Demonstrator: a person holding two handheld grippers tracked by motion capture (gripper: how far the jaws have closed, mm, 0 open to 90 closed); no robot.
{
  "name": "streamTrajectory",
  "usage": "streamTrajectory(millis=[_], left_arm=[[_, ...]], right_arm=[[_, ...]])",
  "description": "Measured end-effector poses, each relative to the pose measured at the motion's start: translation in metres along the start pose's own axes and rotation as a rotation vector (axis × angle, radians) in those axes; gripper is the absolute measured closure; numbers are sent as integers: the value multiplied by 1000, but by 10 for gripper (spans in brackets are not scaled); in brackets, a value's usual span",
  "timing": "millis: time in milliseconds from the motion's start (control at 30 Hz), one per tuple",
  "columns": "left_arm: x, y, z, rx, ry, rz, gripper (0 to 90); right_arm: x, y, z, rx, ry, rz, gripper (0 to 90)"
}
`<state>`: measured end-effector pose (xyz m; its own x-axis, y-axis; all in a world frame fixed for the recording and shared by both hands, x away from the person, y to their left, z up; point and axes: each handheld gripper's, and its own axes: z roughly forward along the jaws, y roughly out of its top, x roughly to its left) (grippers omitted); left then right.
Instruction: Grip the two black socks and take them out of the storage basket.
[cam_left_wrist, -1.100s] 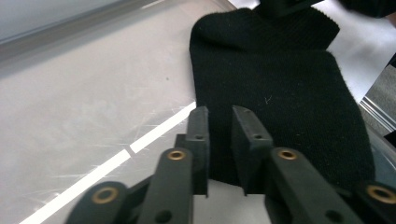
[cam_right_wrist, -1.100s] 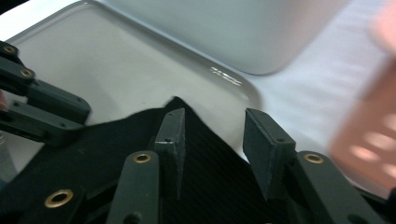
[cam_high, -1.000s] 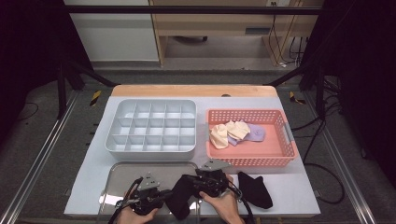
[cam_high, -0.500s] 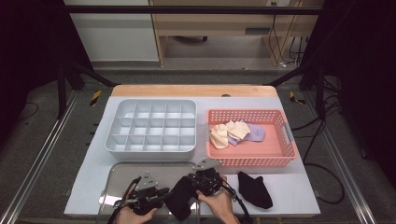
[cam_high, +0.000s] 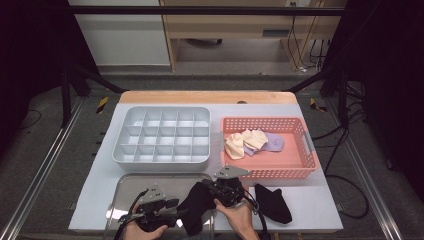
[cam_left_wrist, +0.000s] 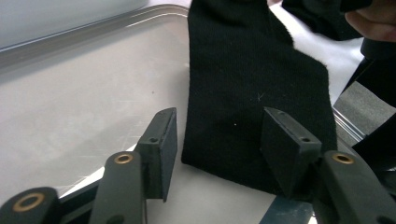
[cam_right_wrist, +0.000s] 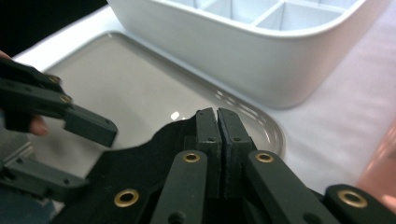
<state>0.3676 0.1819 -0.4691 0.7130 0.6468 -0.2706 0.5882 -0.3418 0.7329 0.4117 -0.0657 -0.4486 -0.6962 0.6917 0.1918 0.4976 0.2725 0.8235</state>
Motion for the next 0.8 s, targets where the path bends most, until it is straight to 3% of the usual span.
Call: streamTrajectory(millis=[167,367,433,533,700,800], left_arm=[[-2,-2,8,41,0,1,475],[-4,1,11,63,74,21,736],[-4,1,12,67,72,18,813],[-7,2,12,66,79,30,854],[-3,5,5,20,82,12,869],[1,13,-5,-46,148,17,870]], right_arm=[[3,4,-6,-41,23,-1,890],[5,7,-11,-62,44,-6,891],[5,8,-11,-66,45,-13,891],[4,8,-12,-71,43,-15,891],[4,8,-13,-74,36,-16,891],[2,9,-15,-88,29,-20,891]])
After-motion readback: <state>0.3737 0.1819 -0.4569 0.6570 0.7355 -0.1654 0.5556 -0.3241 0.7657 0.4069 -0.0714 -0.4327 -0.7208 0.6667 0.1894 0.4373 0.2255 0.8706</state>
